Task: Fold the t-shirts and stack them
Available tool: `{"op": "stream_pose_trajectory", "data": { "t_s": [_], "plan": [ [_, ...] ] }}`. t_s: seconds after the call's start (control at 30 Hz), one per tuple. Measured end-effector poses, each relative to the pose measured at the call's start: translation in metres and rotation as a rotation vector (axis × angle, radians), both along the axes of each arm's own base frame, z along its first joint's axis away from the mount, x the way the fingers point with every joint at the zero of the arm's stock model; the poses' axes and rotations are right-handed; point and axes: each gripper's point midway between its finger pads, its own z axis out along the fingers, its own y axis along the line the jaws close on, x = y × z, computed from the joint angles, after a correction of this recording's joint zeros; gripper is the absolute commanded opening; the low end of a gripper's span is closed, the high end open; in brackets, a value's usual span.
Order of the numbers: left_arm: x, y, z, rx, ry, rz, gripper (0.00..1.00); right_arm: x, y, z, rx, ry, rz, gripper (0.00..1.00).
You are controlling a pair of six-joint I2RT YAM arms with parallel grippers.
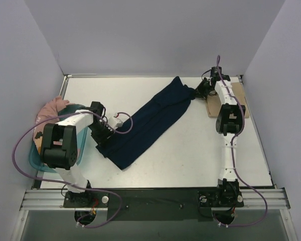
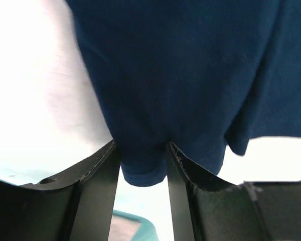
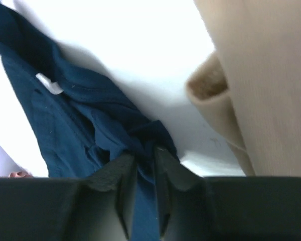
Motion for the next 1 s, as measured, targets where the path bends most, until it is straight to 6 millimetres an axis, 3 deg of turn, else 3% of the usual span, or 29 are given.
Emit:
{"op": "stream_pose_trajectory", "data": {
  "t_s": [0.03, 0.23, 0.37, 0.47, 0.53, 0.63, 0.7, 0.77, 0.83, 1.0],
  "plan": [
    [-0.007, -0.003, 0.001, -0.013, 0.005, -0.006, 0.5, 0.005, 0.0, 0.002, 0.008, -0.015, -0.009, 0.33],
    [-0.055, -0.027, 0.006, -0.102, 0.058, -0.067, 0.5, 0.021, -0.012, 0.015, -0.062, -0.102, -0.013, 0.58],
    [-0.077, -0.045, 0.014, -0.18, 0.093, -0.113, 0.52, 0.018, -0.026, 0.034, -0.191, -0.148, 0.014, 0.6],
    [-0.089, -0.058, 0.023, -0.252, 0.121, -0.141, 0.52, 0.011, -0.037, 0.07, -0.296, -0.203, 0.035, 0.53],
    [-0.095, -0.063, 0.03, -0.289, 0.129, -0.156, 0.52, 0.002, -0.044, 0.099, -0.359, -0.242, 0.038, 0.31],
    [-0.102, -0.069, 0.043, -0.328, 0.127, -0.18, 0.52, -0.014, -0.039, 0.135, -0.392, -0.289, 0.052, 0.14],
    [-0.104, -0.07, 0.053, -0.338, 0.114, -0.198, 0.52, -0.018, -0.027, 0.144, -0.376, -0.305, 0.065, 0.05],
    [-0.103, -0.069, 0.062, -0.338, 0.089, -0.208, 0.53, -0.015, -0.016, 0.137, -0.339, -0.298, 0.074, 0.0],
    [-0.098, -0.067, 0.07, -0.329, 0.054, -0.21, 0.55, -0.009, -0.004, 0.113, -0.293, -0.26, 0.079, 0.0],
    [-0.069, -0.063, 0.092, -0.31, -0.06, -0.168, 0.57, -0.005, 0.009, 0.019, -0.198, -0.075, 0.013, 0.0]
  ]
}}
